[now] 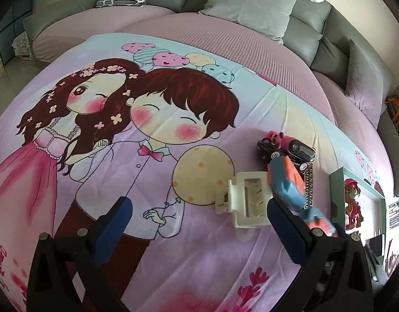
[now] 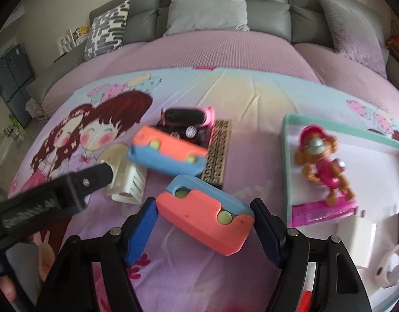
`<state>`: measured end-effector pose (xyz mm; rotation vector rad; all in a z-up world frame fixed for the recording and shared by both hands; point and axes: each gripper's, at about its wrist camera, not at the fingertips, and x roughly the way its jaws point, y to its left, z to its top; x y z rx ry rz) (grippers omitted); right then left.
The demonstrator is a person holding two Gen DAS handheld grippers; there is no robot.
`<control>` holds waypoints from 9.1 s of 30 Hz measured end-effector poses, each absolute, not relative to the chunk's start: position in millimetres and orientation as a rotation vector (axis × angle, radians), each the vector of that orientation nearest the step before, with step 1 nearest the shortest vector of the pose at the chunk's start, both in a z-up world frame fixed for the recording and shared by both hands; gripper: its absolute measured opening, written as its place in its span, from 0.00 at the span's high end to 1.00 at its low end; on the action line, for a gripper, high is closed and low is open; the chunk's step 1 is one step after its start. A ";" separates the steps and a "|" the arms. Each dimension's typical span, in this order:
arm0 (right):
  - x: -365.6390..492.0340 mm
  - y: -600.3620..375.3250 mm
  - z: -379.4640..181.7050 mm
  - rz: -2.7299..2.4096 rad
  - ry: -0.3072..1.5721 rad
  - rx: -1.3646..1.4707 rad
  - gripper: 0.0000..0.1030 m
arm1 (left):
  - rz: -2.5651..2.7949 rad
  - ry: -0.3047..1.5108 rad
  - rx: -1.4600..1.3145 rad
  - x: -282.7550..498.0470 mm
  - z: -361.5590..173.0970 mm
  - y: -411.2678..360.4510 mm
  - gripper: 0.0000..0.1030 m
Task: Organize rigid objects
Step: 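Grasp the coral-blue case with the right tool while the left tool grasps the white hair clip, then carry the pencil case and hair clip over the teal tray with both tools, then open the right tool to drop the case into the tray while the left tool holds the clip, then open the left tool to drop the white hair clip into the tray, then move the left tool to the orange-blue case while the right tool approaches the patterned bar, then grasp the orange-blue case with the left tool while the right tool grasps the black-gold bar, then carry the orange-blue case and black-gold bar over the teal tray with both tools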
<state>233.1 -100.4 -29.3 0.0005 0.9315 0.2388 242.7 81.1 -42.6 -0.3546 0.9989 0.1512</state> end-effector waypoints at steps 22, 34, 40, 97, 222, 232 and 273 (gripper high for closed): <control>230.0 -146.3 0.2 0.147 0.869 0.030 0.27 | 0.082 1.029 -0.212 262.4 -53.5 38.4 0.36; 229.5 -155.6 2.9 0.149 0.864 0.067 0.27 | 0.088 1.003 -0.160 255.1 -39.5 34.7 0.55; 225.2 -163.4 13.5 0.151 0.833 0.086 0.27 | 0.060 0.931 -0.151 244.3 -11.2 29.9 0.55; 219.1 -324.3 4.4 -0.214 0.877 0.155 0.27 | -0.325 0.913 0.032 240.4 -3.8 -163.7 0.55; 261.5 -139.3 11.2 0.199 0.853 -0.023 0.00 | 0.162 1.014 -0.231 269.0 -61.3 48.5 0.13; 278.5 -93.6 6.3 0.310 0.859 -0.090 0.25 | 0.177 1.010 -0.300 261.6 -62.8 74.3 0.13; 278.5 -109.5 -36.4 0.236 1.000 -0.014 0.79 | 0.222 1.012 -0.223 262.6 -61.0 73.4 0.31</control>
